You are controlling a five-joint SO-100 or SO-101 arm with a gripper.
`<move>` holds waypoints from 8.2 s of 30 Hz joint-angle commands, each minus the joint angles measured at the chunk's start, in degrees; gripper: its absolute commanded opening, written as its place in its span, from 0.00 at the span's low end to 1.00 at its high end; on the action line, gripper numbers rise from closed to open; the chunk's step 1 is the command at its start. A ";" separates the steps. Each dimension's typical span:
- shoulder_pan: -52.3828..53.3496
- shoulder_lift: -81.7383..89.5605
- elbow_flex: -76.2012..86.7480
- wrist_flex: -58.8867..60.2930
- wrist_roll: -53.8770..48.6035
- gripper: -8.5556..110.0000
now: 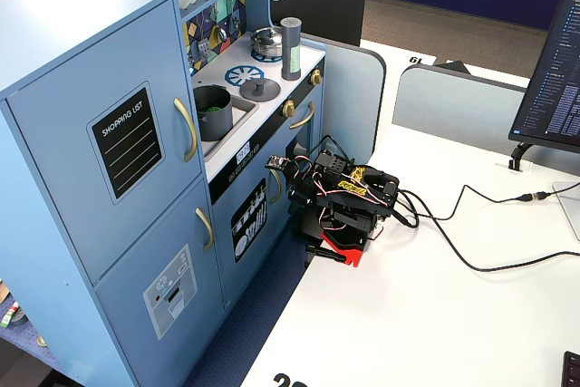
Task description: Put salt in the gray recipient
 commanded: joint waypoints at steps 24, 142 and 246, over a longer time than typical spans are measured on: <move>0.26 0.26 -0.44 0.26 -1.05 0.10; -1.67 -79.80 -126.30 -15.91 122.96 0.07; 48.34 -86.22 -89.56 -85.43 4.75 0.07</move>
